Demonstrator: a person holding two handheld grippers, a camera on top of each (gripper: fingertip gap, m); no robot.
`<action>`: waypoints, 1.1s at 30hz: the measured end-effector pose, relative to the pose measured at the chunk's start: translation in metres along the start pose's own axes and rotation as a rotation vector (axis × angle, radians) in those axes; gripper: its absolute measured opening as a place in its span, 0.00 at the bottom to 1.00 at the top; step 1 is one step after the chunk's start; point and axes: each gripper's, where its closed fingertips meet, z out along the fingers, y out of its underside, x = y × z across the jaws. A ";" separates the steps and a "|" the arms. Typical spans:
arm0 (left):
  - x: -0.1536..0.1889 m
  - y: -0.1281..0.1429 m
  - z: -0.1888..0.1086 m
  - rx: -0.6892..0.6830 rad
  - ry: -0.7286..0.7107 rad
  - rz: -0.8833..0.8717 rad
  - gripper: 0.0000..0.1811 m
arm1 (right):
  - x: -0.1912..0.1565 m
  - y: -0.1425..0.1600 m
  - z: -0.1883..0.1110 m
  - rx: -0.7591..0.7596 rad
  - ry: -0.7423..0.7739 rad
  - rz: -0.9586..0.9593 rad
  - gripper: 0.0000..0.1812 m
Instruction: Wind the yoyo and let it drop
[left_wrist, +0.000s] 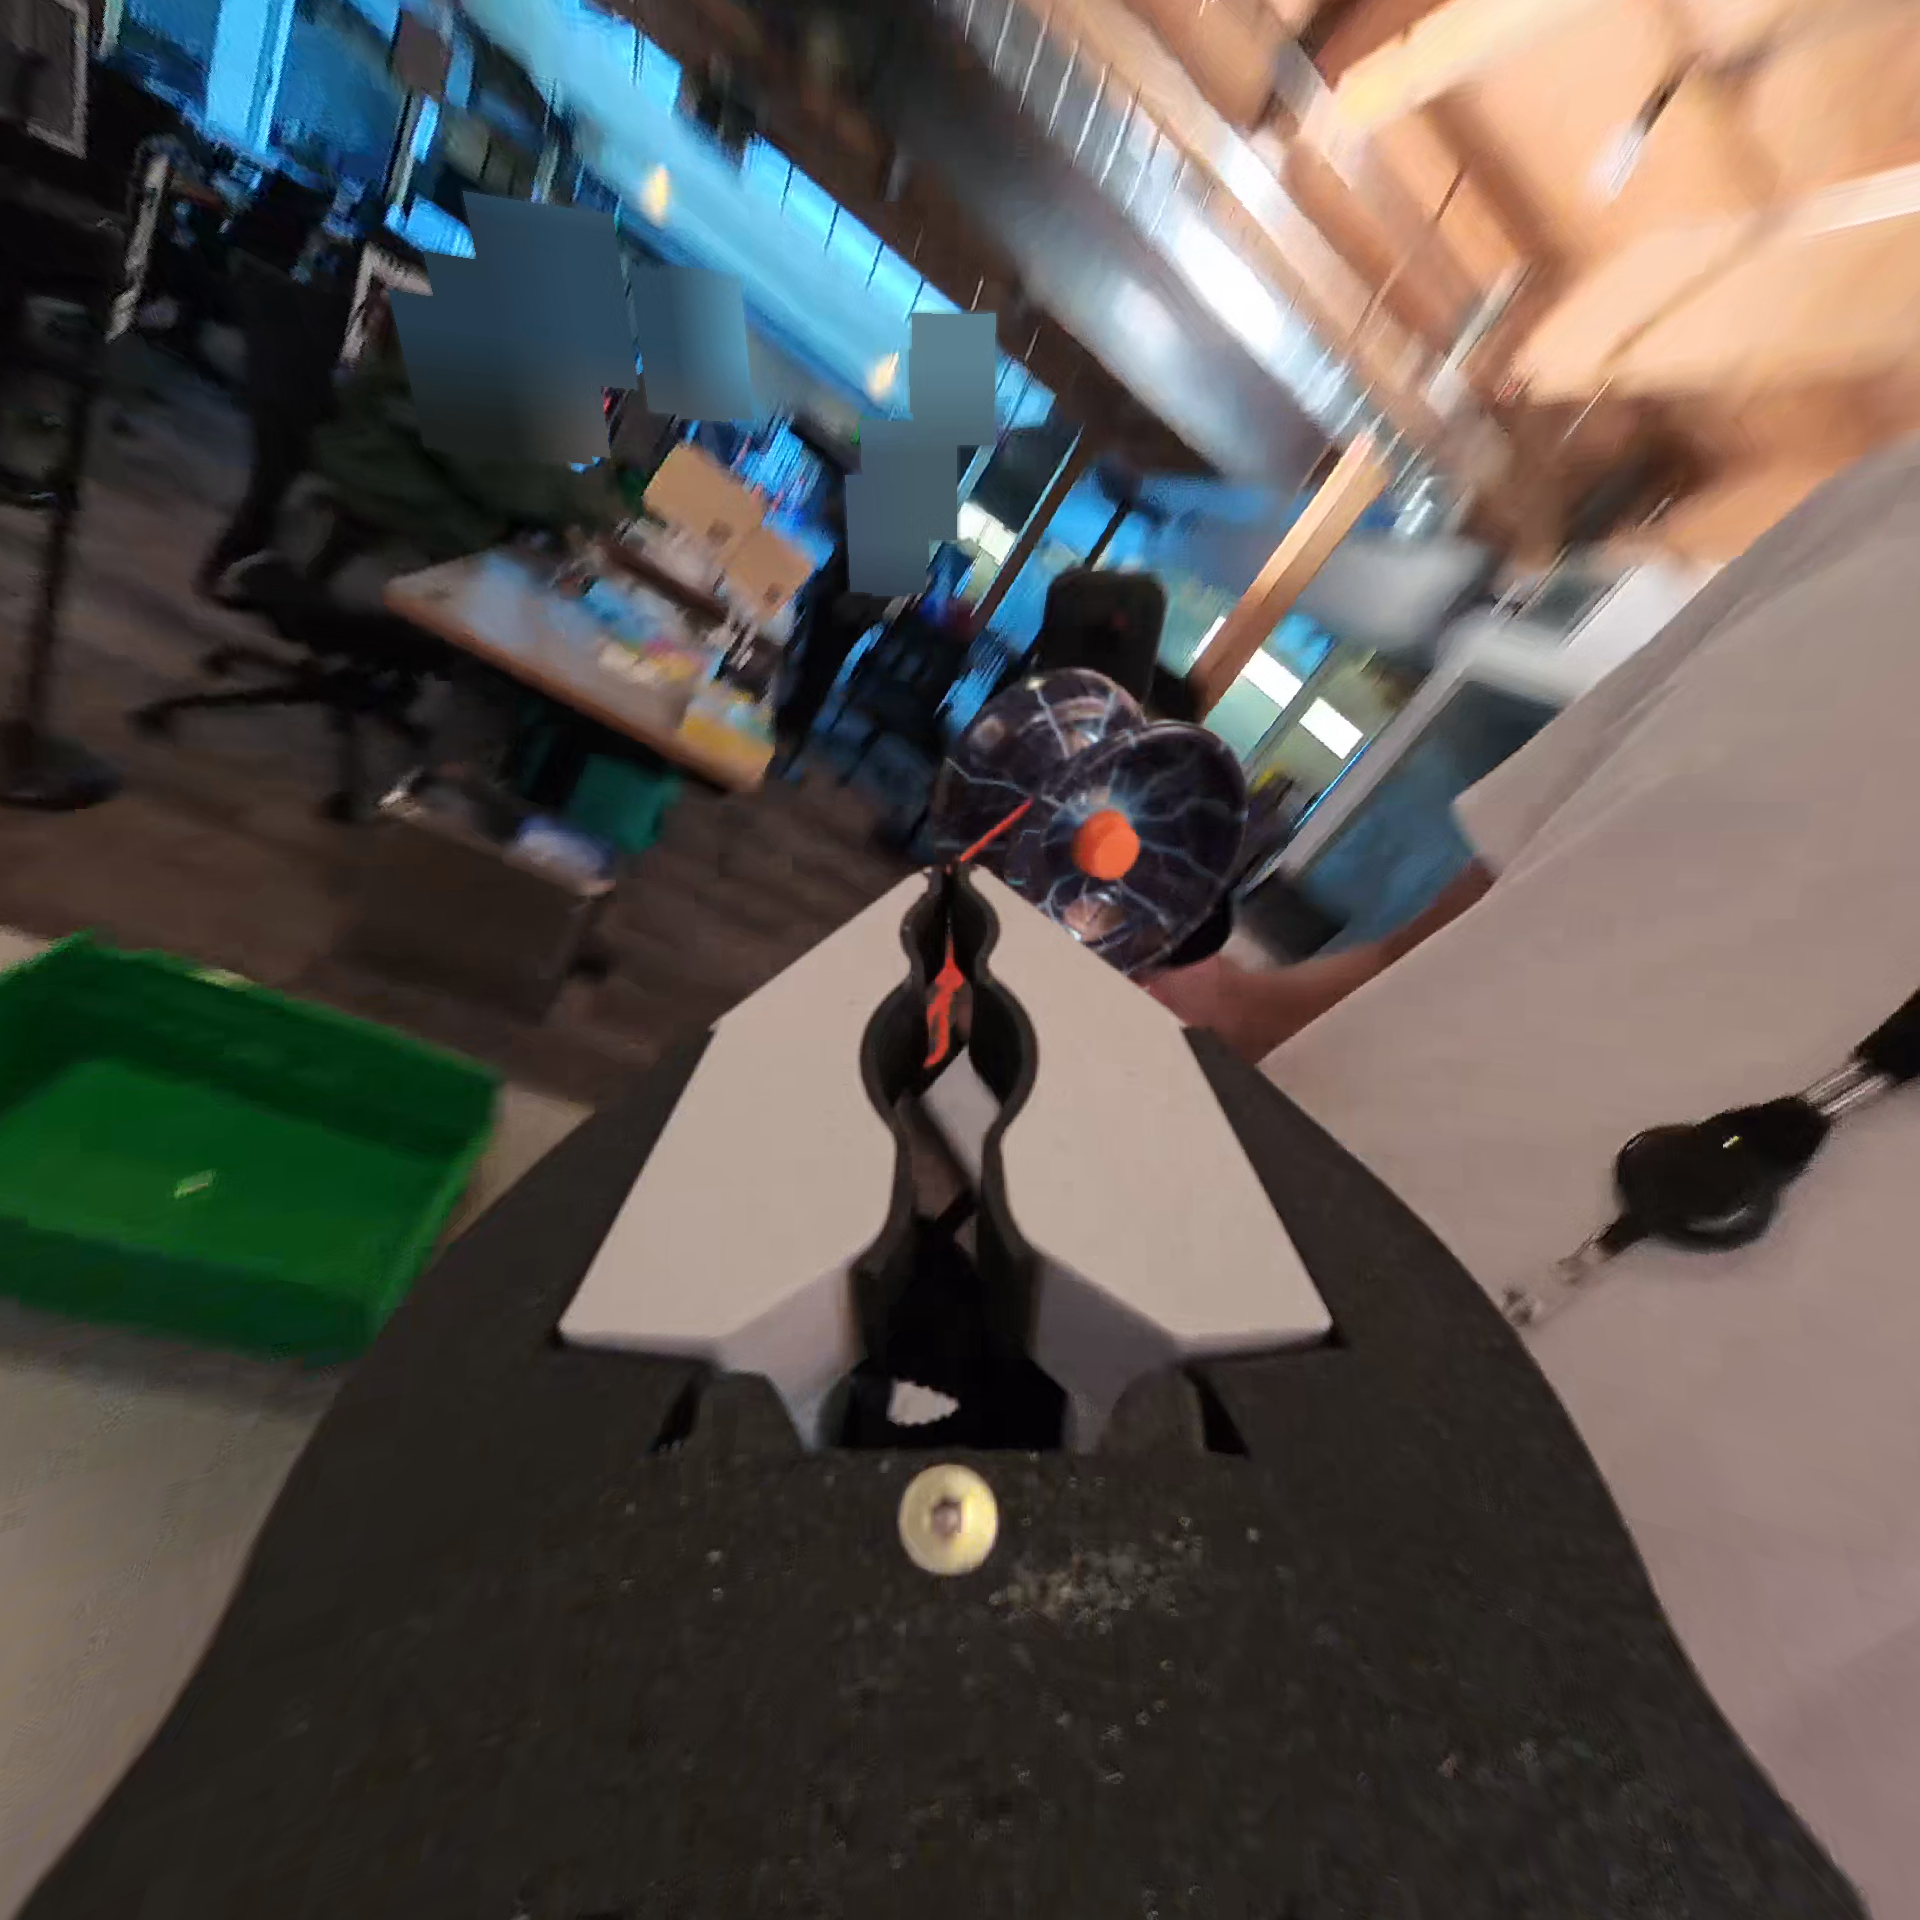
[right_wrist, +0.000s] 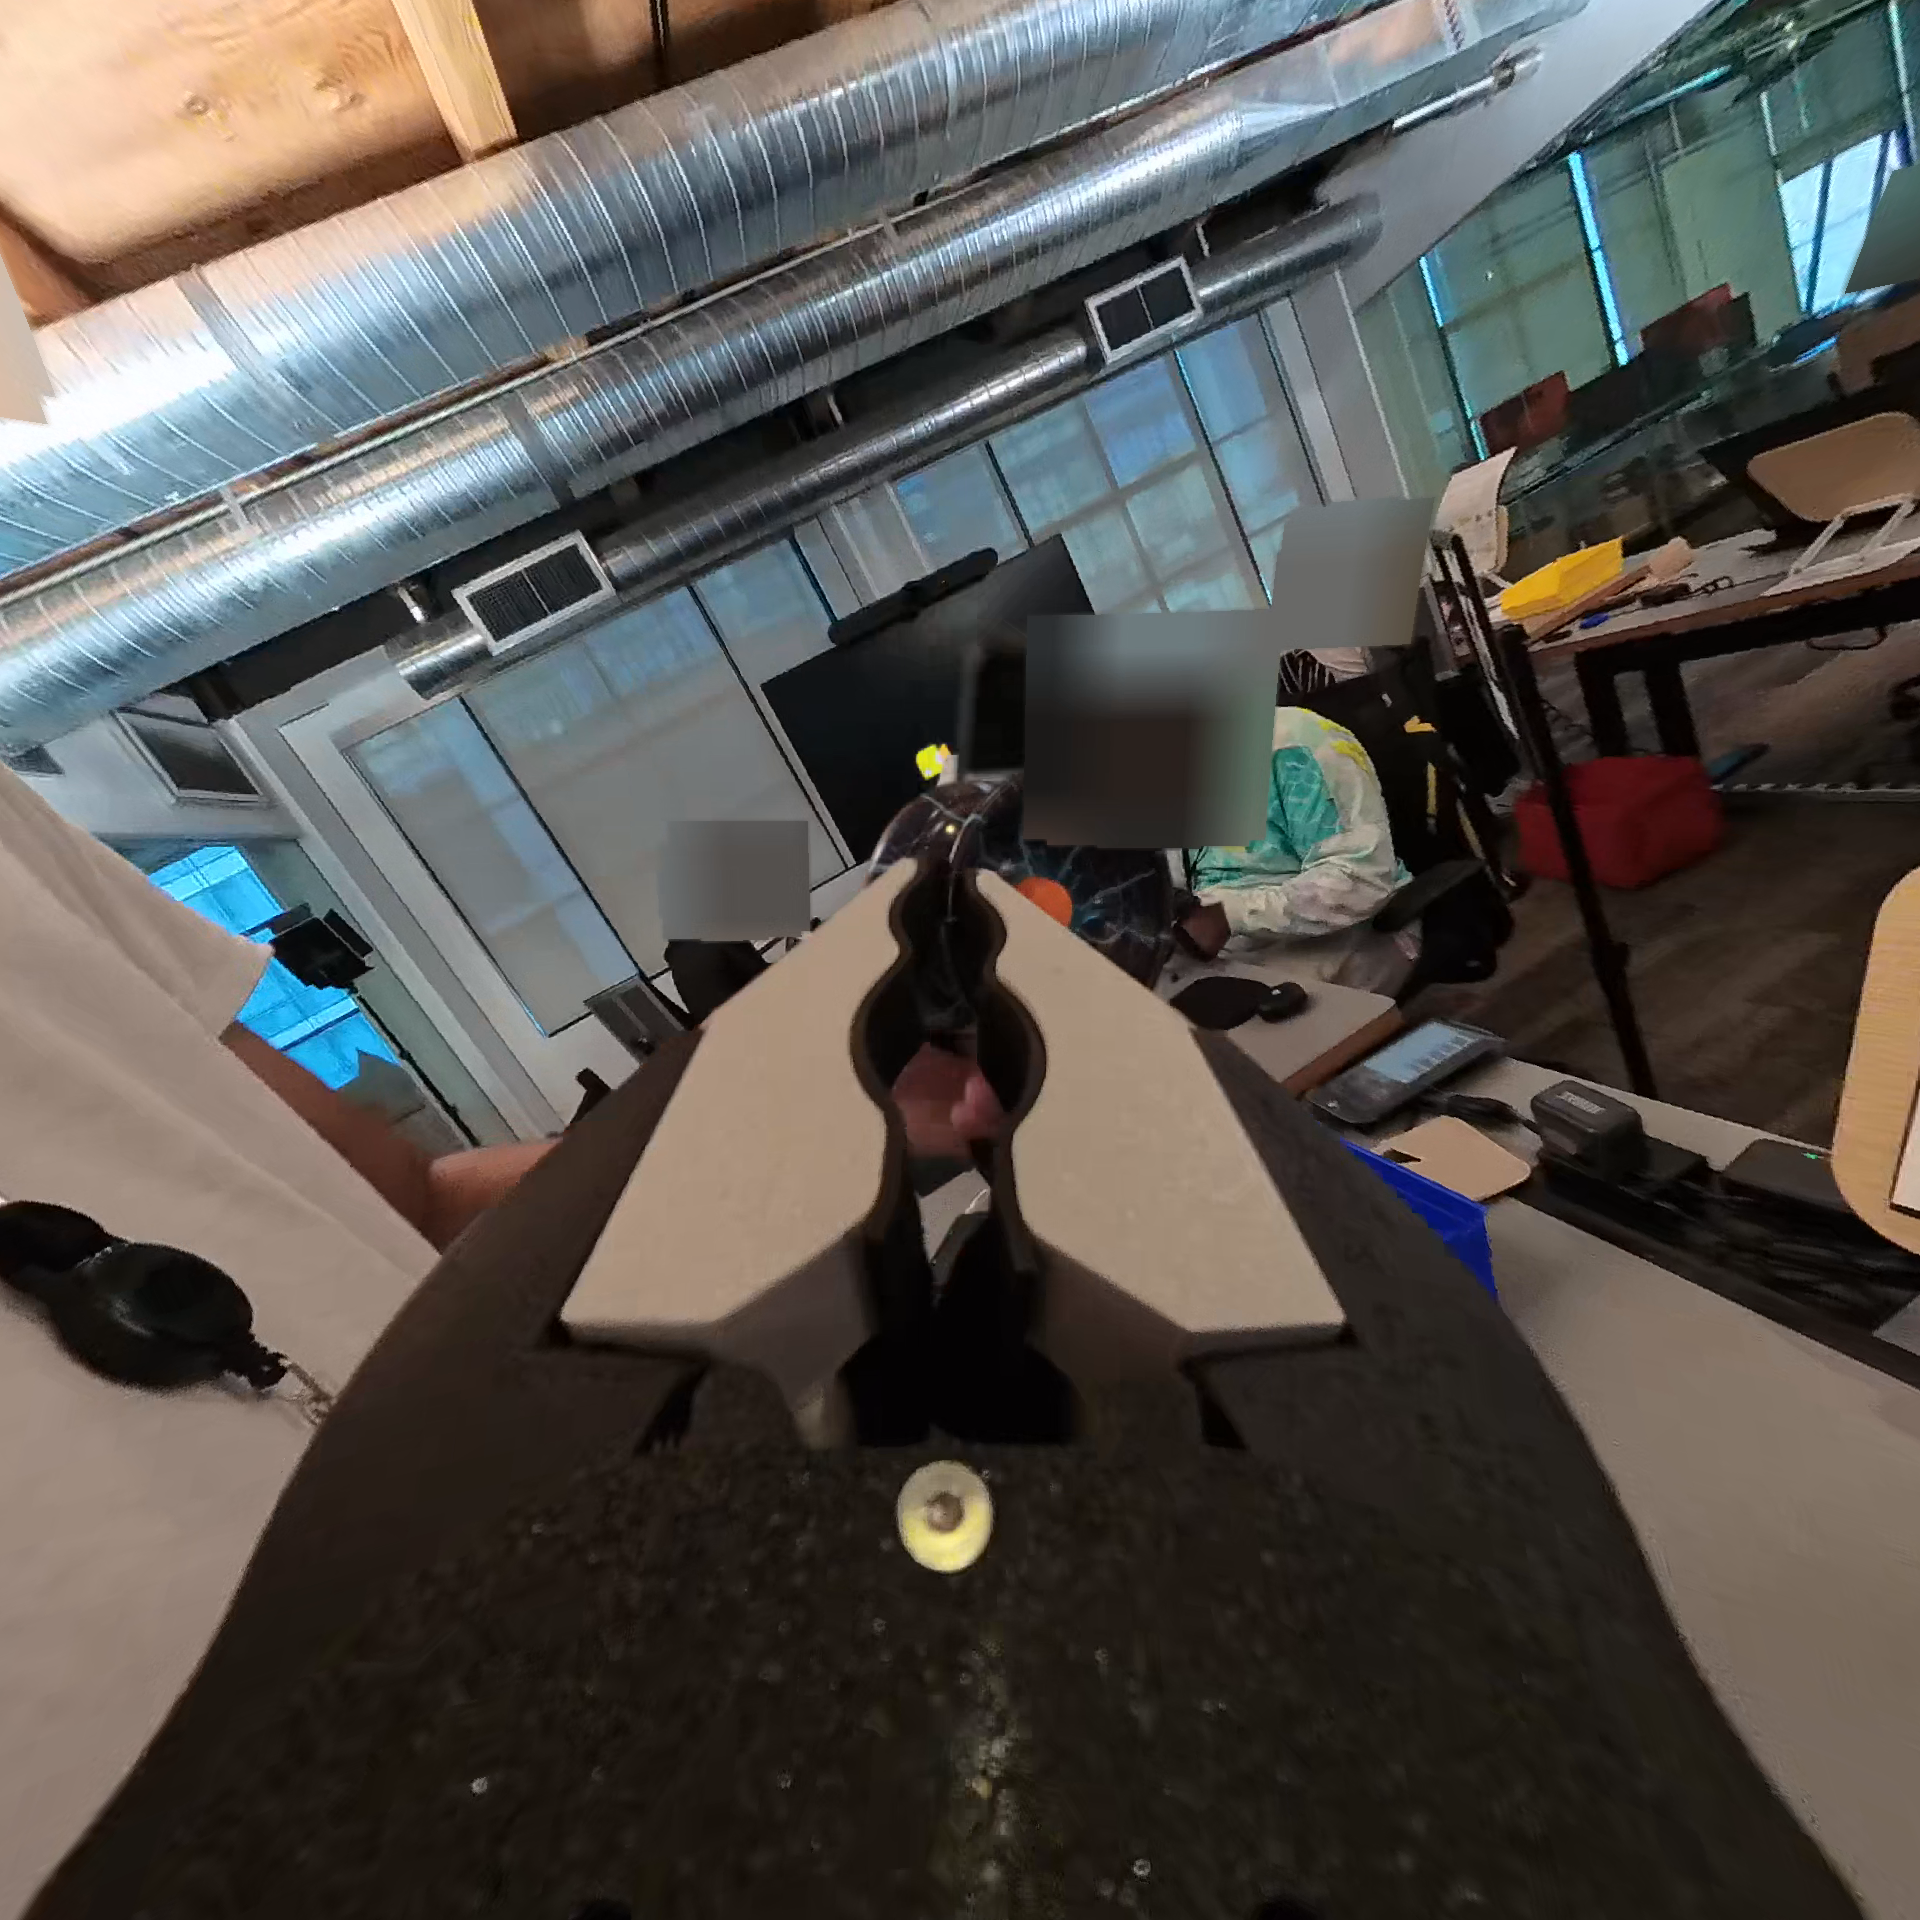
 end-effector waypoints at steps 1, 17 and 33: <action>0.001 0.002 0.003 0.069 0.044 -0.067 0.00 | -0.002 0.000 0.001 0.005 -0.004 -0.004 0.01; 0.008 0.032 0.018 0.487 0.147 -0.468 0.00 | 0.018 0.009 0.000 -0.050 0.153 -0.173 0.01; 0.024 0.027 0.008 0.206 -0.318 -0.175 0.07 | 0.031 -0.008 -0.013 -0.020 0.200 -0.248 0.01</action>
